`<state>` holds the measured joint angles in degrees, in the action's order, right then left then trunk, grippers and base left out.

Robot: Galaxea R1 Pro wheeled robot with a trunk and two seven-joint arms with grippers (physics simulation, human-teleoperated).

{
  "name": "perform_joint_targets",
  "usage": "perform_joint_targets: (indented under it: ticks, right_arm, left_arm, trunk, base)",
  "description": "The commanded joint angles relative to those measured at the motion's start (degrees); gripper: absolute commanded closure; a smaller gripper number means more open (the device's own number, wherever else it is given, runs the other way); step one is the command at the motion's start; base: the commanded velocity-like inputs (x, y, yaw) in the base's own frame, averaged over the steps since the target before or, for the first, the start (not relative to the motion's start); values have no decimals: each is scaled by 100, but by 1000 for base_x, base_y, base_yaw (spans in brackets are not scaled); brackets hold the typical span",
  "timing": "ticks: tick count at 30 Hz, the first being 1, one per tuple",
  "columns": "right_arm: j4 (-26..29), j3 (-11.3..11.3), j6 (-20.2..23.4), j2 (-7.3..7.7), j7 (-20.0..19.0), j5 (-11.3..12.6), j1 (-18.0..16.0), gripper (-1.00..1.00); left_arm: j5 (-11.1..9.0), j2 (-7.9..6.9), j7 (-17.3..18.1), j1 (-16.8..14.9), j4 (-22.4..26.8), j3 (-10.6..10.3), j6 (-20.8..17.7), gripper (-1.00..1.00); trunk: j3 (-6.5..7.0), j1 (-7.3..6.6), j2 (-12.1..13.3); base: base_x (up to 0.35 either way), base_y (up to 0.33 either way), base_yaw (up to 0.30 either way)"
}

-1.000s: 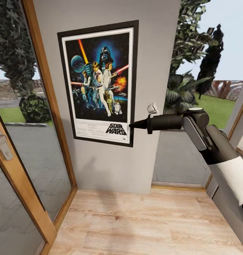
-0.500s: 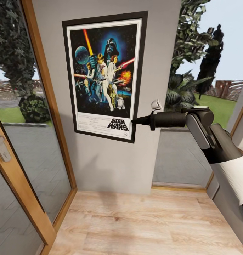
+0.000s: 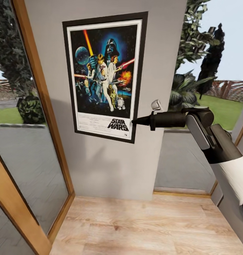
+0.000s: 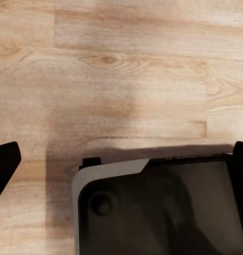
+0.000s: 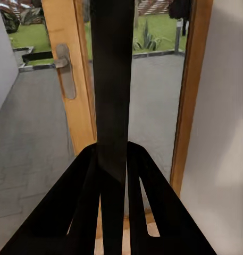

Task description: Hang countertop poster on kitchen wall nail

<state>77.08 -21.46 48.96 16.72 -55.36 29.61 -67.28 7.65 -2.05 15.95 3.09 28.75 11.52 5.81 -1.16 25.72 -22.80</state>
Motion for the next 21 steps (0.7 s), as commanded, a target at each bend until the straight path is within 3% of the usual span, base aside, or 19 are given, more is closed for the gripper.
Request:
perform_joint_targets:
  ticks: [1, 21]
  right_arm:
    - [0, -7, 35, 5, -1, 40, -6, 100]
    - [0, 1, 35, 22, -268, 31, -1, 100]
  left_arm:
    - [61, 8, 40, -1, 8, 43, 17, -100]
    - [61, 2, 40, -3, 8, 43, 16, -100]
  trunk:
    - [-12, 6, -12]
    - [-12, 6, -12]
  base:
    - [234, 0, 0]
    - [232, 0, 0]
